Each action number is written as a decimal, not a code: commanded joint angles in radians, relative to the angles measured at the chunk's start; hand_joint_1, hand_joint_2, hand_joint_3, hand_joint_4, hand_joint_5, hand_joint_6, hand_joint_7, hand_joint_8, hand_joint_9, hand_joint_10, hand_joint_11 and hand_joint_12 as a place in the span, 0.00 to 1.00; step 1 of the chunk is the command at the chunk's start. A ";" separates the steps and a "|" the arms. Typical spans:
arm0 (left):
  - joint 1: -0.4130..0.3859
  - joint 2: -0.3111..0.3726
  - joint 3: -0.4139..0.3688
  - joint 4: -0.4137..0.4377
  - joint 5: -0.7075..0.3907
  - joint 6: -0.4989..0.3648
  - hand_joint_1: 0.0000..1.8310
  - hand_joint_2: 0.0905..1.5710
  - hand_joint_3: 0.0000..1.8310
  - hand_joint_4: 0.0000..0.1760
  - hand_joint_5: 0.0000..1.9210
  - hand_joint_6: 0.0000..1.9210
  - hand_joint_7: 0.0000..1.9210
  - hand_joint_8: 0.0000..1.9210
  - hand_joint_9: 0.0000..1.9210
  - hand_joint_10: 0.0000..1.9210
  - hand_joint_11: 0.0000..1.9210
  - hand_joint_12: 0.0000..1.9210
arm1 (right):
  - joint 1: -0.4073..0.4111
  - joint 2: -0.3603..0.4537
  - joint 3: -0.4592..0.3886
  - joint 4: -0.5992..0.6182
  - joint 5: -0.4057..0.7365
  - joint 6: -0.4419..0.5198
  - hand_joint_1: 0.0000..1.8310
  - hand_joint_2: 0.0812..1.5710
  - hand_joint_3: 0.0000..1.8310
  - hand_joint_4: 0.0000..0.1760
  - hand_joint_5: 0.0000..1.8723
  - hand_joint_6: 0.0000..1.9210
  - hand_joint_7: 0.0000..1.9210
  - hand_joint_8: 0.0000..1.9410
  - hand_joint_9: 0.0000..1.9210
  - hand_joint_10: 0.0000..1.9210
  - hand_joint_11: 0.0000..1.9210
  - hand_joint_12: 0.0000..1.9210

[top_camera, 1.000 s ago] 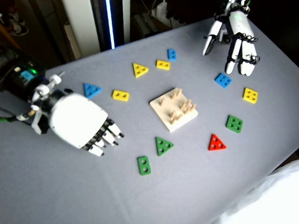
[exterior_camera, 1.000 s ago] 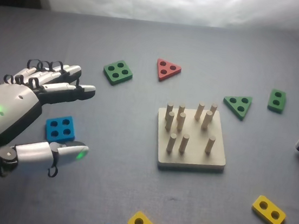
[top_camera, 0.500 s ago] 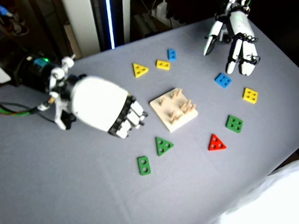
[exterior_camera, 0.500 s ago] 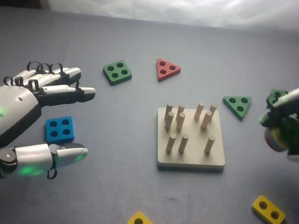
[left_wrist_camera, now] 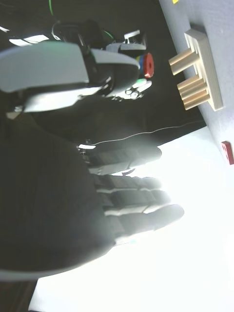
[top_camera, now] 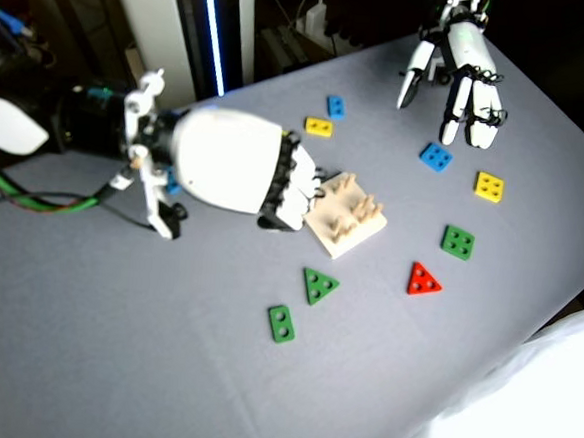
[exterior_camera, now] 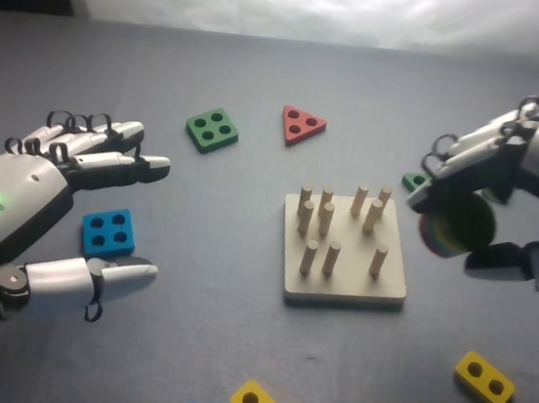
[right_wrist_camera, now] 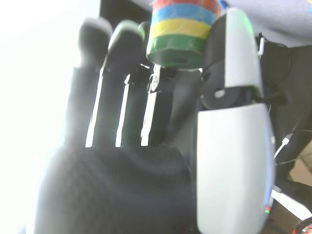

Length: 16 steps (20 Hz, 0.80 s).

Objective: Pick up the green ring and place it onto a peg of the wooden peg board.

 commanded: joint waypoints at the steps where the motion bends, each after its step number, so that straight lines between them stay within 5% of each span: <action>1: -0.007 -0.012 0.002 0.017 -0.123 -0.008 0.36 0.65 0.00 0.30 0.25 0.00 0.10 0.00 0.09 0.00 0.00 0.32 | 0.018 -0.011 0.004 0.023 0.111 0.006 0.66 0.61 0.00 0.00 0.70 0.22 0.46 0.77 0.46 0.88 0.44 0.96; 2: -0.007 -0.012 0.002 0.017 -0.123 -0.009 0.35 0.65 0.00 0.39 0.25 0.00 0.11 0.00 0.10 0.00 0.00 0.34 | 0.022 -0.019 0.008 0.019 0.108 0.006 0.66 0.62 0.00 0.00 0.68 0.25 0.45 0.79 0.46 0.87 0.45 0.96; 6: -0.007 -0.013 0.002 0.018 -0.123 -0.012 0.34 0.65 0.00 0.42 0.24 0.00 0.10 0.00 0.10 0.00 0.00 0.32 | 0.053 -0.075 0.038 -0.028 0.056 0.032 0.65 0.63 0.00 0.00 0.65 0.31 0.43 0.97 0.57 1.00 0.63 1.00; 8: -0.007 -0.012 0.002 0.018 -0.124 -0.013 0.36 0.64 0.00 0.35 0.25 0.00 0.11 0.00 0.10 0.00 0.00 0.31 | 0.059 -0.087 0.047 -0.040 0.044 0.045 0.65 0.63 0.00 0.00 0.64 0.33 0.42 0.91 0.53 0.97 0.58 0.99; 9: -0.007 -0.012 0.002 0.018 -0.125 -0.013 0.36 0.65 0.00 0.36 0.25 0.00 0.10 0.00 0.09 0.00 0.00 0.29 | 0.064 -0.098 0.053 -0.053 0.032 0.052 0.66 0.63 0.00 0.00 0.63 0.34 0.46 0.74 0.53 0.81 0.53 0.86; 10: -0.007 -0.012 0.002 0.018 -0.125 -0.014 0.37 0.65 0.00 0.34 0.25 0.00 0.10 0.00 0.10 0.00 0.00 0.31 | 0.067 -0.104 0.056 -0.061 0.022 0.053 0.66 0.64 0.00 0.00 0.63 0.35 0.47 0.68 0.53 0.77 0.53 0.82; 14: -0.007 -0.013 0.002 0.018 -0.125 -0.015 0.37 0.65 0.00 0.42 0.25 0.00 0.09 0.00 0.09 0.00 0.00 0.30 | 0.074 -0.130 0.069 -0.078 -0.010 0.053 0.65 0.64 0.00 0.00 0.62 0.37 0.45 0.74 0.53 0.80 0.52 0.84; 16: -0.007 -0.013 0.002 0.018 -0.124 -0.016 0.39 0.65 0.00 0.33 0.25 0.00 0.09 0.00 0.09 0.00 0.00 0.28 | 0.078 -0.140 0.075 -0.087 -0.024 0.053 0.65 0.64 0.00 0.00 0.61 0.38 0.44 0.76 0.54 0.82 0.53 0.86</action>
